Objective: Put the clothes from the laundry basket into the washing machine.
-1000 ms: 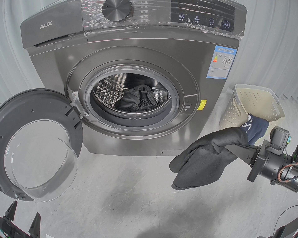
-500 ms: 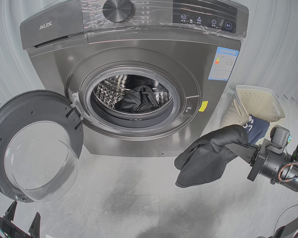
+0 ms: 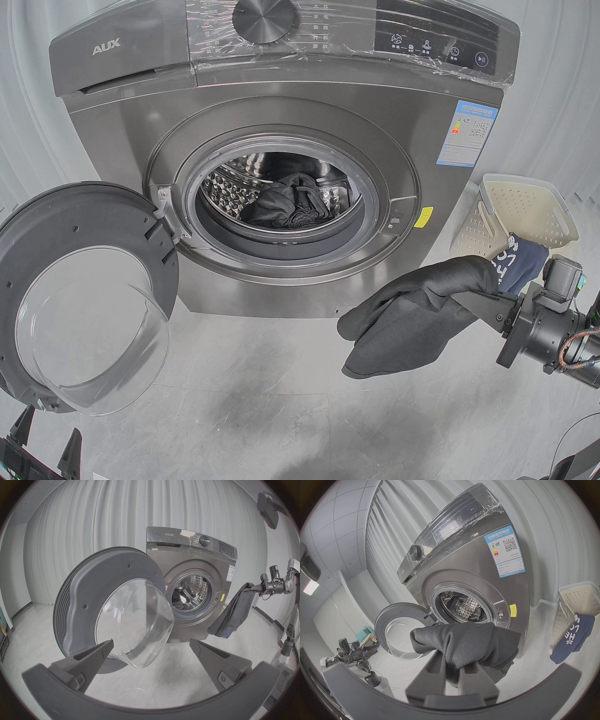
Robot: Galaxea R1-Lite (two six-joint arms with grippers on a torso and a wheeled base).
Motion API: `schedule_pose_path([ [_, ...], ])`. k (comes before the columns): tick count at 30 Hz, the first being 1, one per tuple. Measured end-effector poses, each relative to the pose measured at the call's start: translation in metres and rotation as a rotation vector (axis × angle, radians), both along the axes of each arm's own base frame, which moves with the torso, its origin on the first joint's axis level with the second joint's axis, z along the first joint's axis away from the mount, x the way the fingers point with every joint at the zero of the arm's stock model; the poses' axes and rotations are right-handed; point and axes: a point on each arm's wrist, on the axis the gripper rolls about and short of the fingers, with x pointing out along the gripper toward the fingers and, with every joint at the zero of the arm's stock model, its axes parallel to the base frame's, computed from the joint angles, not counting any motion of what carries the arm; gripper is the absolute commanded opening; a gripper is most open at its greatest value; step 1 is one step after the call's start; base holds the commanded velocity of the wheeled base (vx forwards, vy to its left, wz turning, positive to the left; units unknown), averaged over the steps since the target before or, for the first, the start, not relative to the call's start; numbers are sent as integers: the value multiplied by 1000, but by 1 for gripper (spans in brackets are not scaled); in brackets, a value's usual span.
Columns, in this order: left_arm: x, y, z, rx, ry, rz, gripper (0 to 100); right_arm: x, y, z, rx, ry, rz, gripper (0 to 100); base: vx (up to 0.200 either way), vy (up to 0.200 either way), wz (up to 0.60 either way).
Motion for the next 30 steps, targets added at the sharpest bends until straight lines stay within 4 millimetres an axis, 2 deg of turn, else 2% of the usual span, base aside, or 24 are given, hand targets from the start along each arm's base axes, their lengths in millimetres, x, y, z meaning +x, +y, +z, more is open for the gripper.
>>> schedule_pose_path([
  [4,0,0,0,4,-1,2,100,0,6,2,26,20,18,0,0,0,0],
  [15,0,0,1,28,-5,6,100,10,46,14,104,59,85,0,0,0,0],
  [20,0,0,1,36,-6,0,100,21,58,15,163,44,81,0,0,0,0],
  [27,0,-1,1,43,-13,-16,100,40,79,14,204,19,-15,0,0,0,0],
  [30,-1,-1,9,16,-55,-27,100,44,84,12,202,23,-18,0,0,0,0],
])
